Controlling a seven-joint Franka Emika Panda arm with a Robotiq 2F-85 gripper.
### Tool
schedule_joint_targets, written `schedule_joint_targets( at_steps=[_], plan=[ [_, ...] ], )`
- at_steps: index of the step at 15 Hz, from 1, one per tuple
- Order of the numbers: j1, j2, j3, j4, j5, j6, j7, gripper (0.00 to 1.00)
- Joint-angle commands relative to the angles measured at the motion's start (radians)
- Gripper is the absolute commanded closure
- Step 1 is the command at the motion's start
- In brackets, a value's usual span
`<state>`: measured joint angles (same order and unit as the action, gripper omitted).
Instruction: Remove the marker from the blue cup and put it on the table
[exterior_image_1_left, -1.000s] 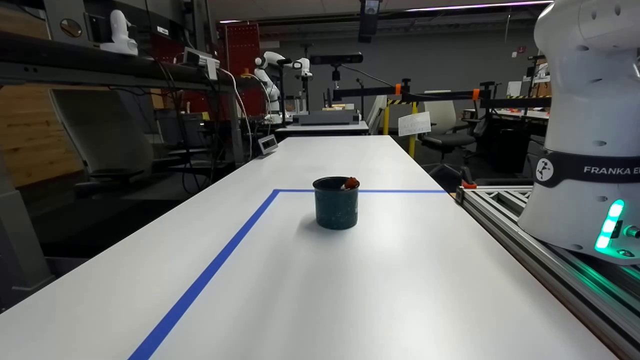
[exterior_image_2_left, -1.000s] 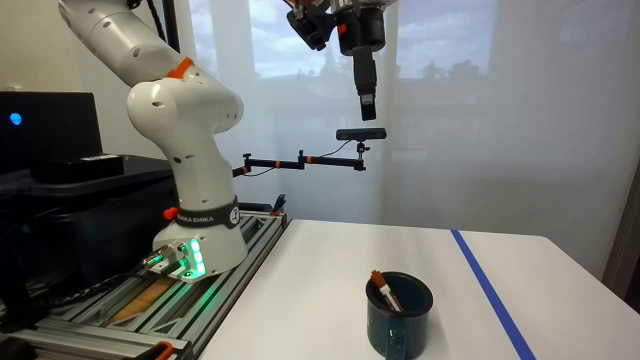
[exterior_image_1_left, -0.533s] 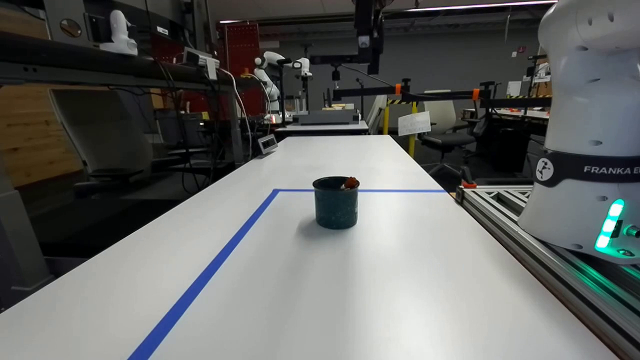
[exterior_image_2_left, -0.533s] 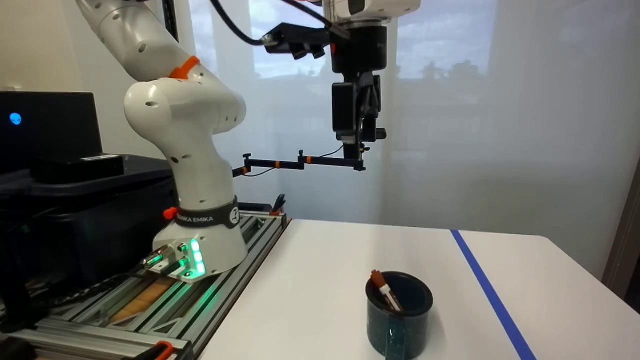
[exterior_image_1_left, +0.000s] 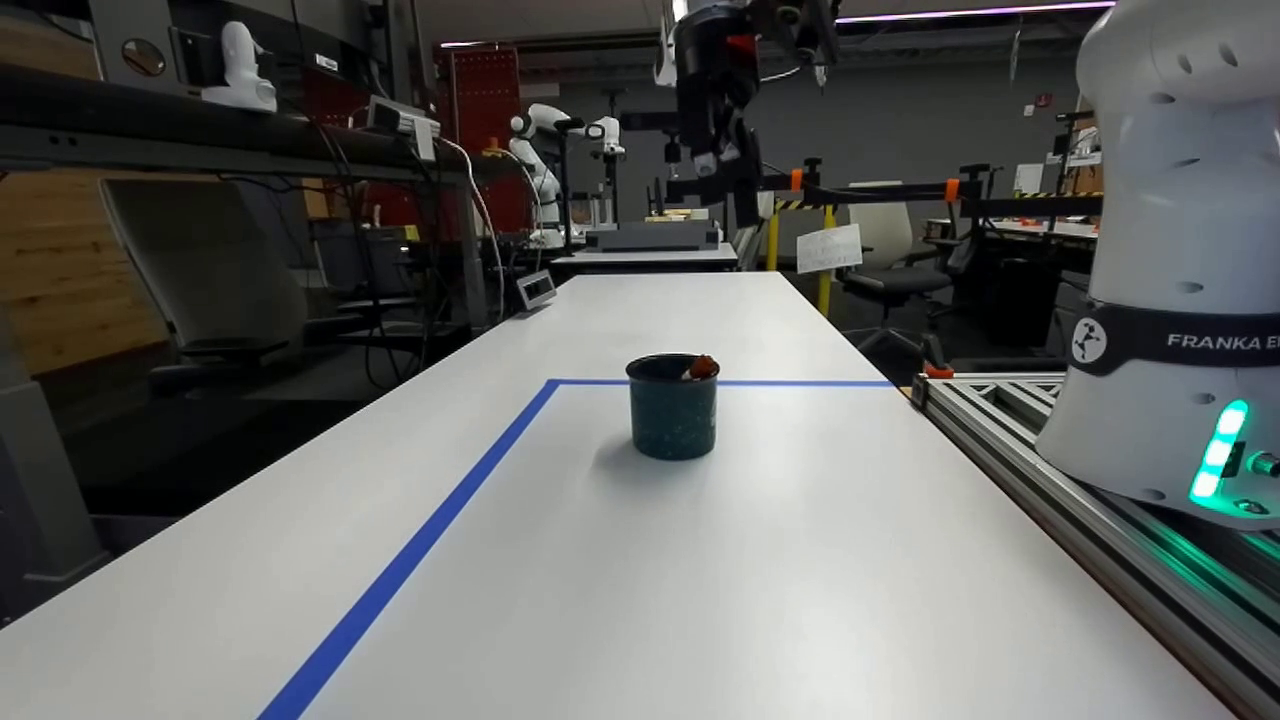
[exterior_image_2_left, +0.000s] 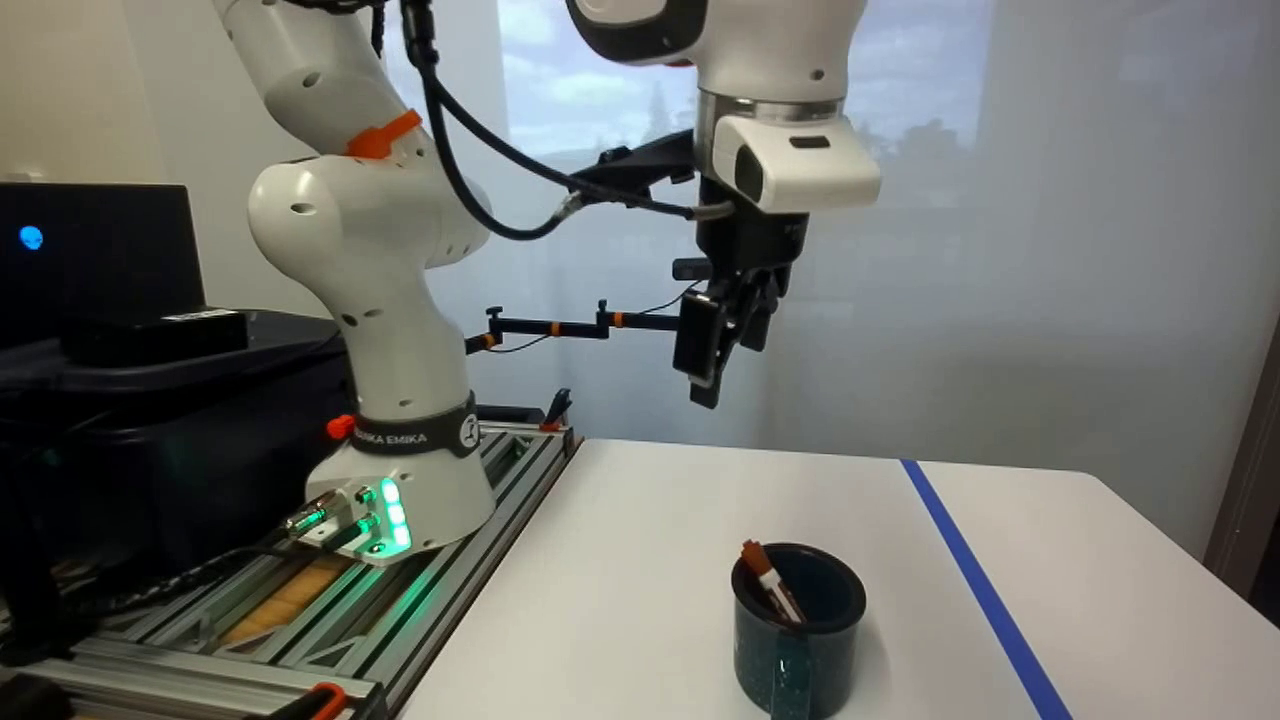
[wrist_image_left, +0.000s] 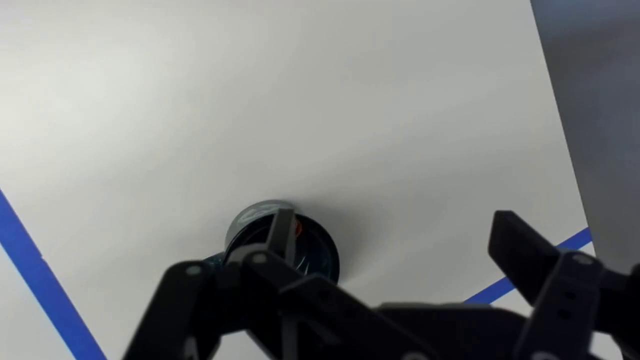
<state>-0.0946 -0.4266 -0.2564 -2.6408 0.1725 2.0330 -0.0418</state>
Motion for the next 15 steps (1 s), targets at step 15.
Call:
schedule_joint_targets(
  at_steps=[15],
  plan=[
    [-0.050, 0.169, 0.021, 0.063, 0.021, 0.087, -0.027, 0.00]
  ],
)
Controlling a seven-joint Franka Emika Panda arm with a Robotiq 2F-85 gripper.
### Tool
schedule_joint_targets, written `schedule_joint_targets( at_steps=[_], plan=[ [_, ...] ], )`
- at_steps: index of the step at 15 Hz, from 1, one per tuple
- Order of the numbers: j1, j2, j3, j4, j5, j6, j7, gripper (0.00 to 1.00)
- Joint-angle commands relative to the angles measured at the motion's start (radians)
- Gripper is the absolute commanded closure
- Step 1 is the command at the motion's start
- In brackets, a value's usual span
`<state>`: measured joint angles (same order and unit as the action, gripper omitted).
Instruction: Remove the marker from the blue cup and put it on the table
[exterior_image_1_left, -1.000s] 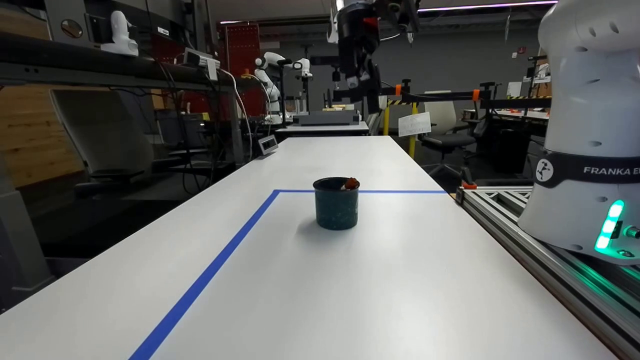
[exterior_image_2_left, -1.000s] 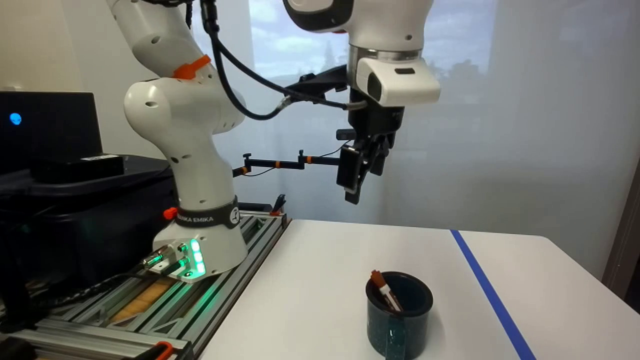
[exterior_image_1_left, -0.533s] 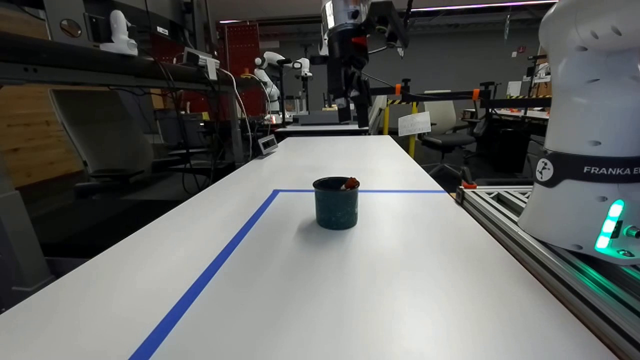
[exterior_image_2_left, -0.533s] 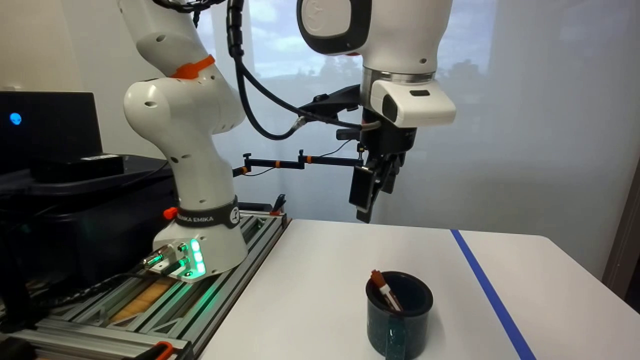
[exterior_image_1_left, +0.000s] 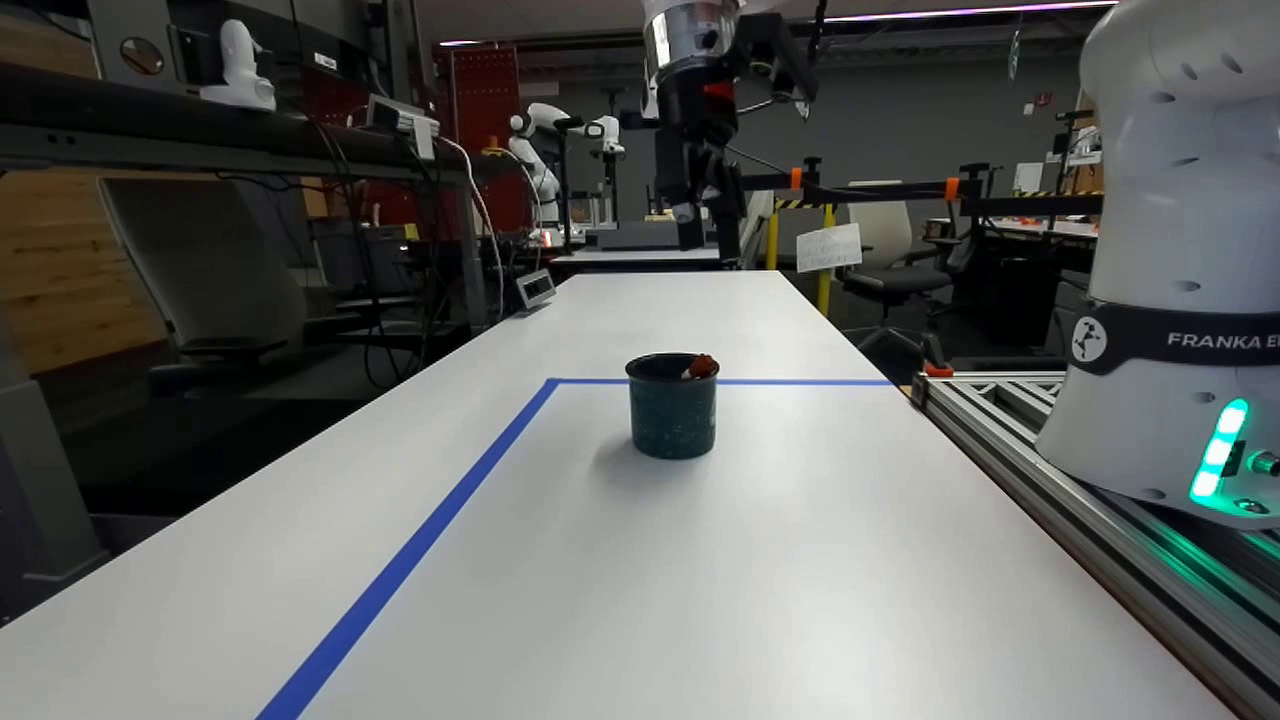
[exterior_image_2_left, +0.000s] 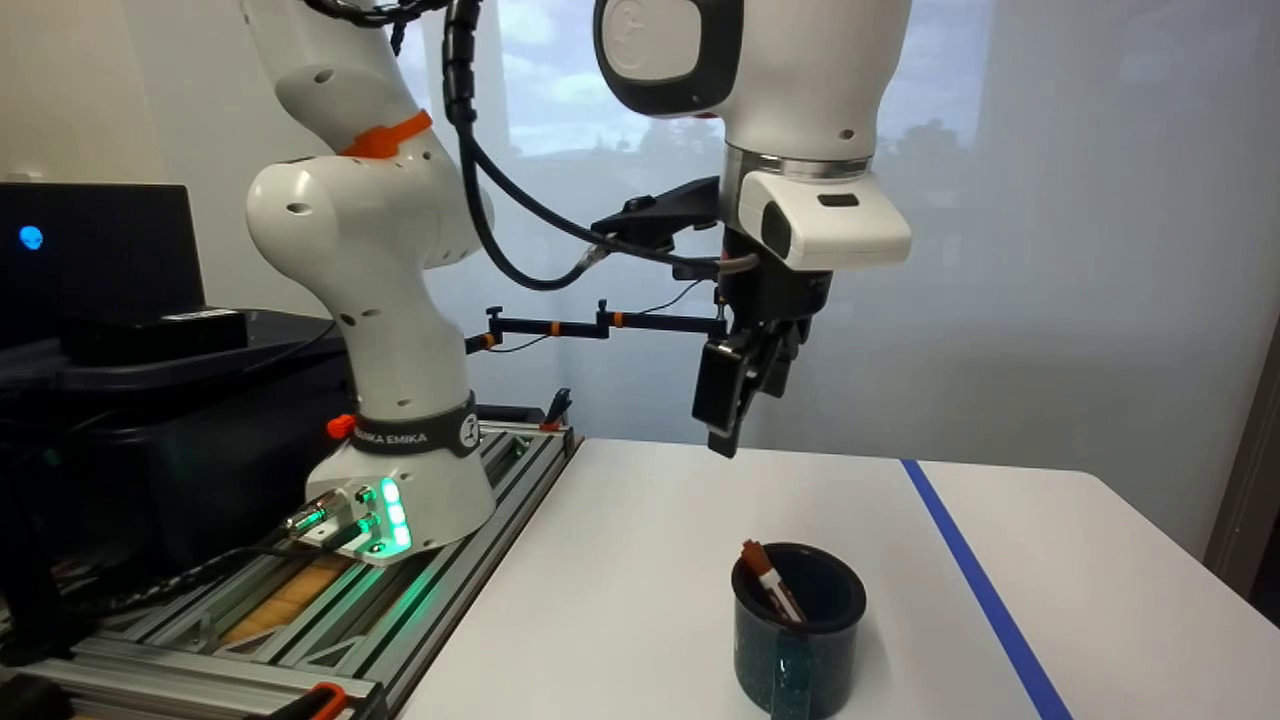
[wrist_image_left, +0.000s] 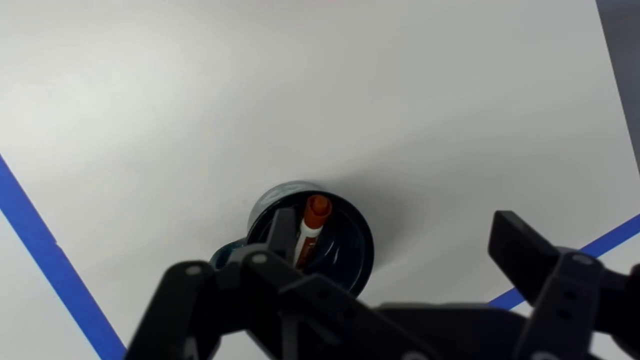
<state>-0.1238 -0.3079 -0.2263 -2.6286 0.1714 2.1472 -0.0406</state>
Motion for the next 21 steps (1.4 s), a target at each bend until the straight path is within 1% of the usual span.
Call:
schedule_joint_targets(
  at_steps=[1, 6, 14, 18, 21],
  plan=[
    [-0.026, 0.067, -0.014, 0.062, 0.023, -0.021, -0.030, 0.00],
    [-0.034, 0.184, -0.036, 0.127, 0.079, -0.026, -0.073, 0.00],
    [-0.052, 0.381, -0.015, 0.215, 0.159, -0.011, -0.147, 0.00],
    [-0.062, 0.435, 0.006, 0.243, 0.175, -0.002, -0.172, 0.00],
    [-0.064, 0.448, 0.028, 0.251, 0.186, 0.004, -0.184, 0.00]
  ],
)
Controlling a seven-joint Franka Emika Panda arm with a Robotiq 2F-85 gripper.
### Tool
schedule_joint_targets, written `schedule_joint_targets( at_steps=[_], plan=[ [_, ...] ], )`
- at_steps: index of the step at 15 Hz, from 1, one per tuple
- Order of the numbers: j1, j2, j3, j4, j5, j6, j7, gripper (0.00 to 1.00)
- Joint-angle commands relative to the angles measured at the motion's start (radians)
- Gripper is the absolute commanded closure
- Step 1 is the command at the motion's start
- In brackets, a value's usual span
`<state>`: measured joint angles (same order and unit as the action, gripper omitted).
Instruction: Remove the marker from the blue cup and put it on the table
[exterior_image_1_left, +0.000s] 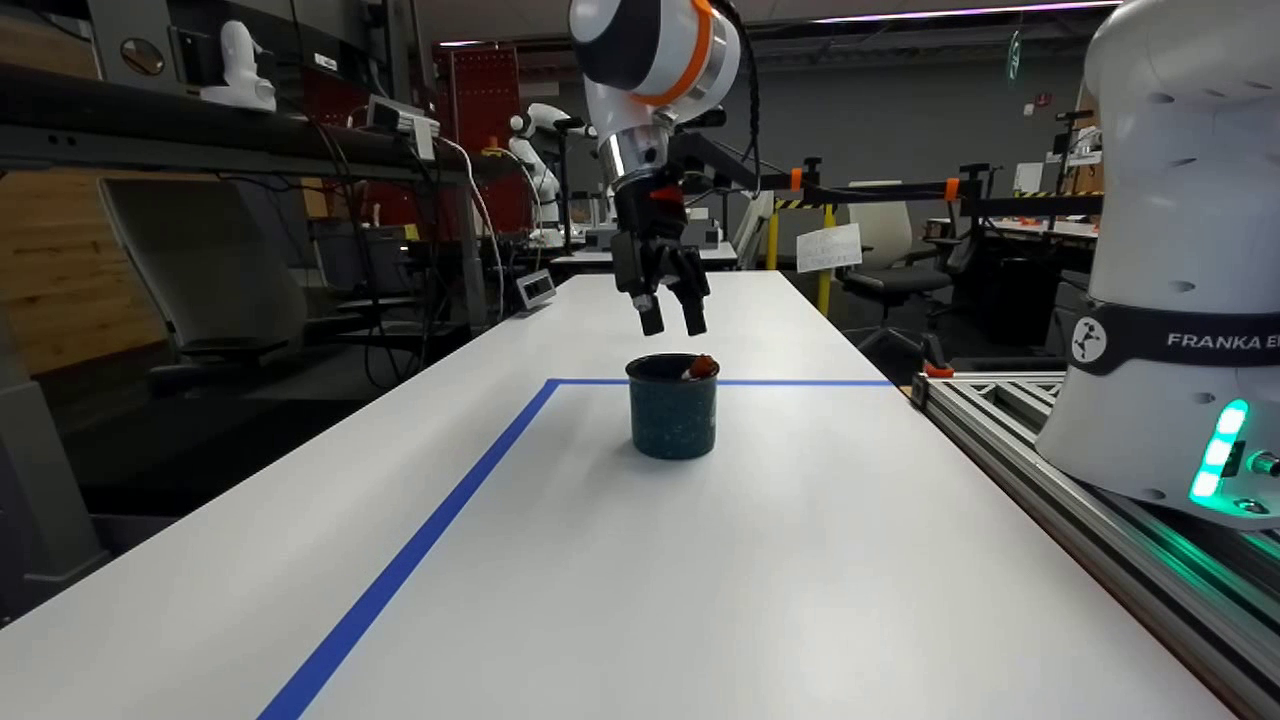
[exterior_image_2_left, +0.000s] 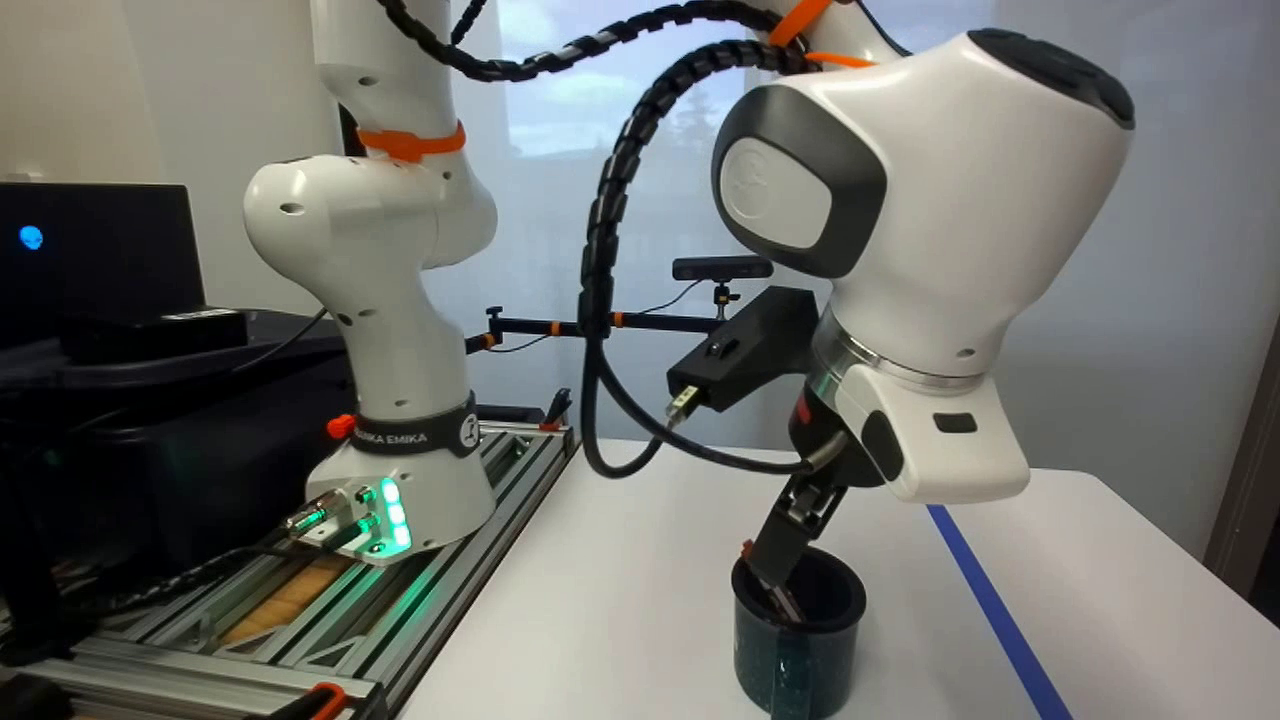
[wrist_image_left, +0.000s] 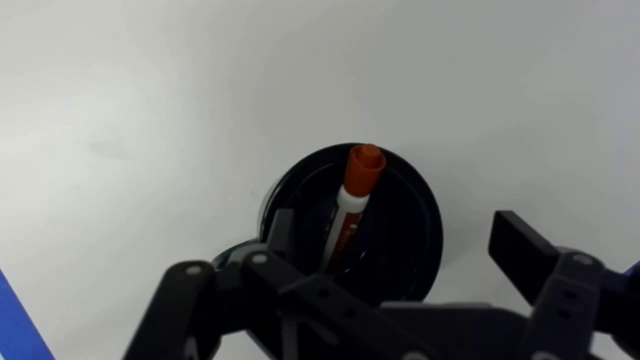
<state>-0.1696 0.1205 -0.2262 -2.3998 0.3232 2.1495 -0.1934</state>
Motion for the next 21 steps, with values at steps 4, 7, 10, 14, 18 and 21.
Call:
schedule_joint_targets(
  at_steps=[4, 7, 10, 14, 18, 21],
  plan=[
    [-0.022, 0.037, 0.041, 0.036, 0.029, 0.004, -0.031, 0.31],
    [-0.030, 0.048, 0.042, 0.038, 0.032, -0.001, -0.033, 0.56],
    [-0.041, 0.056, 0.038, 0.035, 0.024, -0.004, -0.032, 0.63],
    [-0.055, 0.073, 0.037, 0.034, 0.015, -0.001, -0.029, 0.54],
    [-0.058, 0.093, 0.043, 0.034, 0.017, 0.004, -0.030, 0.55],
    [-0.056, 0.103, 0.048, 0.036, 0.016, 0.004, -0.029, 0.61]
  ],
)
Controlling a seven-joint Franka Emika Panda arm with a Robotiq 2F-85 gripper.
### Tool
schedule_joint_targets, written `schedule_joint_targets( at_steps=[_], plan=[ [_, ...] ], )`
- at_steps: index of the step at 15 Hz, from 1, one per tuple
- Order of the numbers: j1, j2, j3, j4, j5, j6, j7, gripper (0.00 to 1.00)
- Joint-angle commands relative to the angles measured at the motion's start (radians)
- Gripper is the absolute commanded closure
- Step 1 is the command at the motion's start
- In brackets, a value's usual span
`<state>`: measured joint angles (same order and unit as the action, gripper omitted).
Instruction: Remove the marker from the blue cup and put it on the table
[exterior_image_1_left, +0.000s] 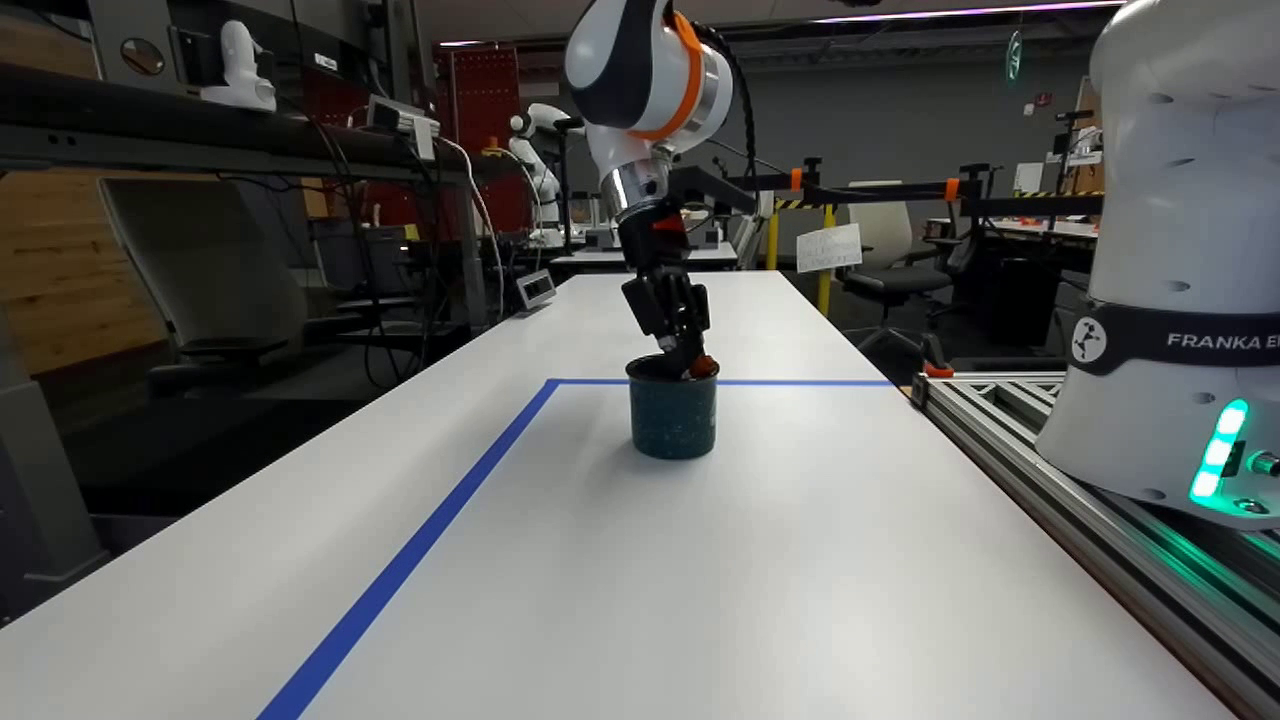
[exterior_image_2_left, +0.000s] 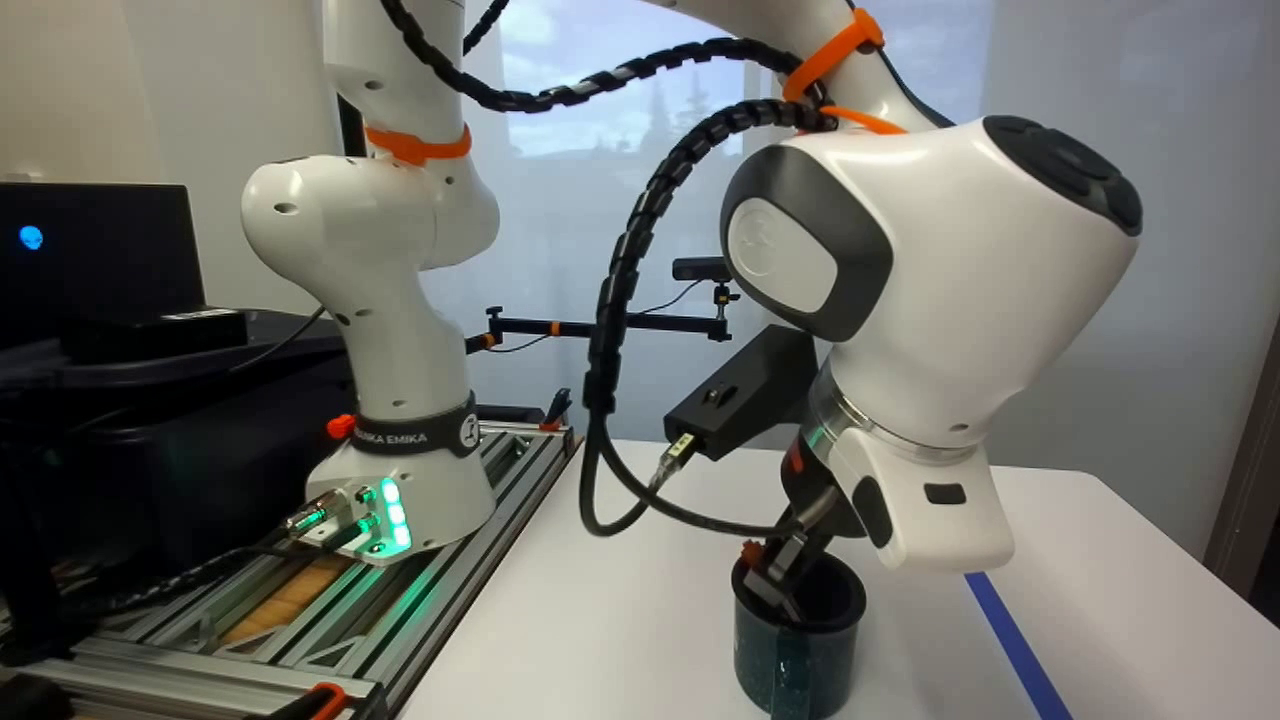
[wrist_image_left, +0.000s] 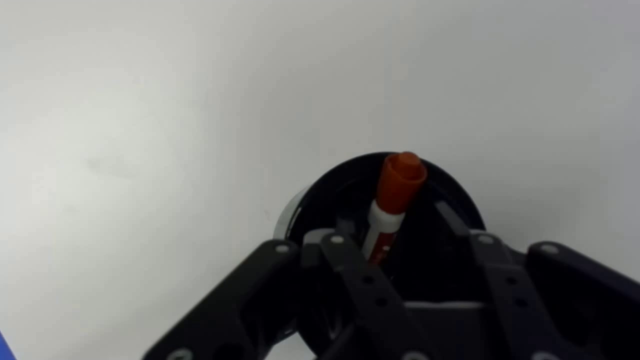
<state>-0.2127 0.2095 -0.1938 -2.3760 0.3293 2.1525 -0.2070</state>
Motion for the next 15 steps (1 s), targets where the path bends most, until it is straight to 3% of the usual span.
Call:
schedule_joint_targets(
  at_steps=[1, 3, 5, 6, 7, 9, 15],
  plan=[
    [-0.013, 0.018, 0.018, 0.013, 0.009, 0.002, -0.016, 0.62],
    [-0.012, 0.023, 0.022, 0.012, 0.006, 0.005, -0.015, 0.59],
    [-0.013, 0.032, 0.024, 0.014, 0.001, 0.007, -0.016, 0.63],
    [-0.013, 0.035, 0.024, 0.014, -0.001, 0.010, -0.015, 0.68],
    [-0.014, 0.038, 0.024, 0.014, -0.003, 0.014, -0.014, 0.87],
    [-0.013, 0.028, 0.024, 0.011, -0.008, 0.015, -0.013, 0.98],
    [0.004, -0.073, 0.037, -0.013, -0.018, -0.029, 0.008, 0.95]
  ],
)
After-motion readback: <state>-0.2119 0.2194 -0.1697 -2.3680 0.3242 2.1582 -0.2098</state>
